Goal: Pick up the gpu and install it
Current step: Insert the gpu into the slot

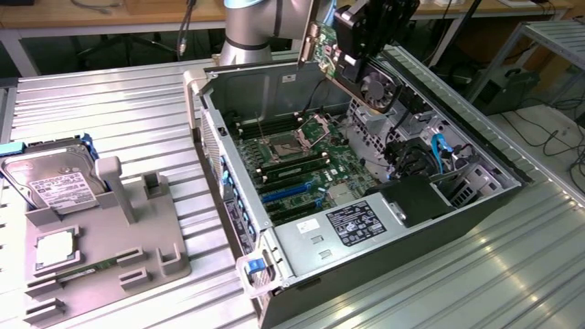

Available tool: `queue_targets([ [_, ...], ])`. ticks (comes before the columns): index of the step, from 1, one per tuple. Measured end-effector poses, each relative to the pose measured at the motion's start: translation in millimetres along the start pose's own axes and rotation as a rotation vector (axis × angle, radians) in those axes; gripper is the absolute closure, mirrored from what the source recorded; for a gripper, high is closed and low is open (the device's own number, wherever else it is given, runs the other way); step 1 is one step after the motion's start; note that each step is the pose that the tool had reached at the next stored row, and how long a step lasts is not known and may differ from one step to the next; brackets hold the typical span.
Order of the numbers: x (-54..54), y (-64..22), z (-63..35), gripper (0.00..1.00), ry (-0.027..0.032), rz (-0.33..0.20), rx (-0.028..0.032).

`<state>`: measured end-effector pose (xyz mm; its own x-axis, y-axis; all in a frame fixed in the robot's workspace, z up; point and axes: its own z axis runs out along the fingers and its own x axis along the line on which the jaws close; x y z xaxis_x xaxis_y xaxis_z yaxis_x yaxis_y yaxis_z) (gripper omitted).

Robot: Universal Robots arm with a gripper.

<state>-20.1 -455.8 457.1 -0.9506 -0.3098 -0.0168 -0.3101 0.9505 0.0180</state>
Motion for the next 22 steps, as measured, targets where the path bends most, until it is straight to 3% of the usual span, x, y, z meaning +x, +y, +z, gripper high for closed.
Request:
queue_targets([
  [22,1.0,-2.9,-0.1,0.73,0.0028,-0.154,-0.0026],
])
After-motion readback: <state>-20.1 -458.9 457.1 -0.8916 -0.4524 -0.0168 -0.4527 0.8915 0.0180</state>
